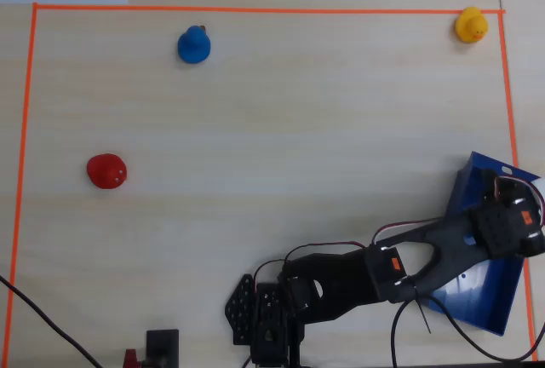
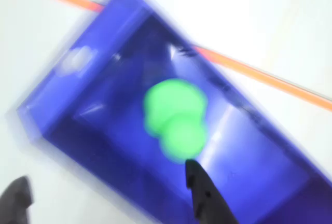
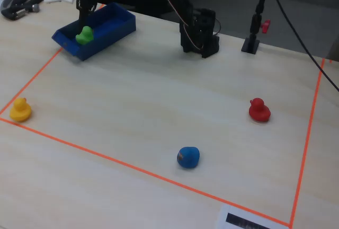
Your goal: Grasp green duck and put it into box.
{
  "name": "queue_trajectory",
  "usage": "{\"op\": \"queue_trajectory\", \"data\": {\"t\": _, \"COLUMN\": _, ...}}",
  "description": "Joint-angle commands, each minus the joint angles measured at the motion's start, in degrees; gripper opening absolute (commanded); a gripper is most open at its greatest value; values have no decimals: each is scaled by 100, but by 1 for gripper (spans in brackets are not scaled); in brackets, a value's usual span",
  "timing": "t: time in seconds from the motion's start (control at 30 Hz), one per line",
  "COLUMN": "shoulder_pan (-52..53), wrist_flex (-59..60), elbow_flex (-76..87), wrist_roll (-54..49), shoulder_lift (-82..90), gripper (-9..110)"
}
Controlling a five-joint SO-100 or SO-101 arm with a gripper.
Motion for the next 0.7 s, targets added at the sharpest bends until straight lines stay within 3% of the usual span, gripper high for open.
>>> {"op": "queue_trajectory", "data": {"t": 0.0, "shoulder_pan": -1389, "wrist_flex": 79, "elbow_flex": 615, "wrist_roll": 1151, "shoulder_lift": 2540, "gripper": 25}}
{"op": "queue_trajectory", "data": {"t": 0.1, "shoulder_pan": -3243, "wrist_flex": -176, "elbow_flex": 2127, "wrist_roll": 1521, "shoulder_lift": 4087, "gripper": 14}}
{"op": "queue_trajectory", "data": {"t": 0.2, "shoulder_pan": -5001, "wrist_flex": -1274, "elbow_flex": 4421, "wrist_roll": 1389, "shoulder_lift": 5528, "gripper": 5}}
{"op": "queue_trajectory", "data": {"t": 0.33, "shoulder_pan": -6302, "wrist_flex": -3120, "elbow_flex": 7796, "wrist_roll": 606, "shoulder_lift": 7444, "gripper": 0}}
{"op": "queue_trajectory", "data": {"t": 0.5, "shoulder_pan": -7251, "wrist_flex": -2663, "elbow_flex": 10450, "wrist_roll": 105, "shoulder_lift": 9387, "gripper": 0}}
{"op": "queue_trajectory", "data": {"t": 0.67, "shoulder_pan": -7611, "wrist_flex": -853, "elbow_flex": 11760, "wrist_roll": 79, "shoulder_lift": 10995, "gripper": 0}}
